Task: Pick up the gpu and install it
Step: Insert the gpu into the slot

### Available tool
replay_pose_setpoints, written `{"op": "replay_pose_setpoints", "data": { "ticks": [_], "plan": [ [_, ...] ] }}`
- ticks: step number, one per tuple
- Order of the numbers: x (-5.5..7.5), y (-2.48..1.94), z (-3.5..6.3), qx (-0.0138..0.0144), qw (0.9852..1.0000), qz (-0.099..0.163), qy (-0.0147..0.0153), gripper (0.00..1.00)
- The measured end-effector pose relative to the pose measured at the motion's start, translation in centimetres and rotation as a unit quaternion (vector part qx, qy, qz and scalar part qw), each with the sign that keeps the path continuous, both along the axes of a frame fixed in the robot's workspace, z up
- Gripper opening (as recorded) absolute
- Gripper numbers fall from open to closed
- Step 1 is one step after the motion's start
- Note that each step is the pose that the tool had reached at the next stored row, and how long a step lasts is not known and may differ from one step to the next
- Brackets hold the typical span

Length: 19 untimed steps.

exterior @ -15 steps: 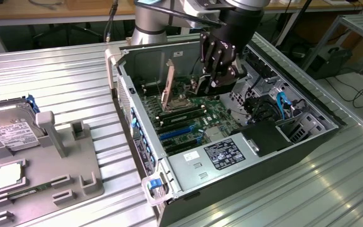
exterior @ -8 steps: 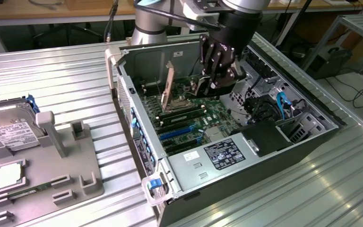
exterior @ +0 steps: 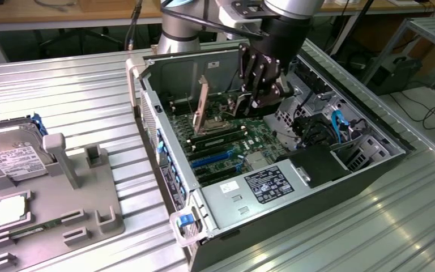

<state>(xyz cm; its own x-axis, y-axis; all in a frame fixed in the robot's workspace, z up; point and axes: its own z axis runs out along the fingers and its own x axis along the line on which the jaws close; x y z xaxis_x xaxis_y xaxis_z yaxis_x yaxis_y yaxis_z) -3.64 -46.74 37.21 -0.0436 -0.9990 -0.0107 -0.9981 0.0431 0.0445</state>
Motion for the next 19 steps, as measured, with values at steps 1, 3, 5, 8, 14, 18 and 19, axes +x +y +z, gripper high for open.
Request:
{"op": "replay_pose_setpoints", "data": {
  "ticks": [1,3,5,8,14,18,19],
  "plan": [
    [0.0,0.0,-0.1,0.0,1.0,0.0,0.0001,0.27],
    [0.0,0.0,-0.19,0.0,1.0,-0.001,0.0,0.27],
    [0.0,0.0,-0.24,0.0,1.0,-0.002,0.0001,0.27],
    [0.0,0.0,-0.27,0.0,1.0,-0.002,0.0001,0.27],
    [0.07,-0.01,-0.51,0.0007,1.0,-0.002,0.0053,0.27],
    [0.12,-0.03,-0.74,0.0008,1.0,-0.002,0.0069,0.27],
    [0.12,-0.03,-0.73,0.0007,1.0,-0.002,0.007,0.27]
  ]
}}
